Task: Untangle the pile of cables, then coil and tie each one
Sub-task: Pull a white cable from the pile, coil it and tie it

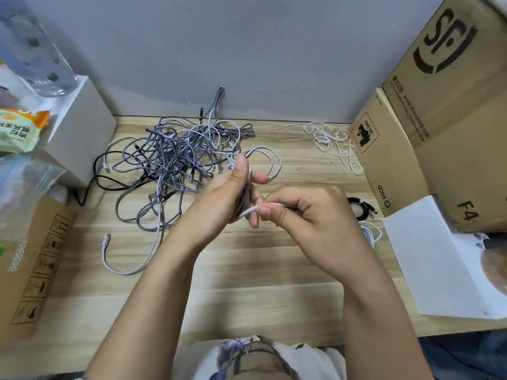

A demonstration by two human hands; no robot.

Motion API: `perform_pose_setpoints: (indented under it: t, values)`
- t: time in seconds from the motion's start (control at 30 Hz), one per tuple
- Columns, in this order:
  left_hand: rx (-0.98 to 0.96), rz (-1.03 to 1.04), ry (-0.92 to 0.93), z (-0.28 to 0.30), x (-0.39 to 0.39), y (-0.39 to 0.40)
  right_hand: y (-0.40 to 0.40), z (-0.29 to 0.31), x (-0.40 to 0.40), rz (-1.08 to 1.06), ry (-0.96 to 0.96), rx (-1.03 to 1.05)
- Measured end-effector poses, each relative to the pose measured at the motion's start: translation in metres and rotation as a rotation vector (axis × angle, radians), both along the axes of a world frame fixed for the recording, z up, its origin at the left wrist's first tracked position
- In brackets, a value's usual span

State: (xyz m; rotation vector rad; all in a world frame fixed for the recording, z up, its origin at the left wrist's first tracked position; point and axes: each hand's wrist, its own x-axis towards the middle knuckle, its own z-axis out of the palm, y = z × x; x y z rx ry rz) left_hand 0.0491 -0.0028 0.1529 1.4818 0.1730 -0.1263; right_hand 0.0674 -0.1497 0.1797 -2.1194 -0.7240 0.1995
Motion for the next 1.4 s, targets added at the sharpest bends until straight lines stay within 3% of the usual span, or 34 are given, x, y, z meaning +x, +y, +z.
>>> perform_pose_setpoints:
  t: [0.13, 0.27, 0.4, 0.63, 0.7, 0.8, 0.87, 0.97, 1.1, 1.3, 1.4]
  values:
    - [0.095, -0.082, -0.009, 0.002, -0.005, 0.001, -0.002, 0.005, 0.0, -0.002, -0.018, 0.135]
    - [-0.016, -0.245, 0.044, -0.002, -0.009, 0.008, -0.004, 0.004, 0.003, -0.167, -0.045, 0.194]
    - [-0.343, -0.421, 0.003, -0.007, -0.01, 0.016, -0.005, 0.001, 0.01, -0.235, 0.022, 0.254]
    - [-0.961, -0.548, -0.086, -0.006, -0.002, 0.03, -0.004, -0.014, 0.017, -0.356, 0.154, 0.259]
    - [-1.121, -0.517, -0.093, -0.005, 0.001, 0.032, -0.002, -0.019, 0.017, -0.374, 0.216, 0.241]
    - [-1.174, -0.395, -0.102, -0.006, 0.003, 0.035, 0.001, -0.022, 0.015, -0.317, 0.207, 0.12]
    - [-1.144, -0.267, -0.118, -0.003, 0.003, 0.033, 0.001, -0.022, 0.012, -0.258, 0.159, -0.014]
    - [-0.908, 0.001, -0.086, 0.003, 0.002, 0.028, 0.004, -0.017, 0.006, -0.165, 0.089, -0.17]
    - [-0.723, 0.086, -0.05, 0.004, 0.003, 0.02, 0.013, -0.005, -0.003, -0.066, -0.029, -0.4]
    - [-0.448, 0.013, 0.058, 0.002, 0.003, 0.008, 0.014, 0.002, -0.008, -0.04, -0.203, -0.176]
    - [-0.289, -0.086, 0.107, 0.0, 0.001, 0.001, 0.014, 0.002, -0.006, -0.02, -0.135, -0.071]
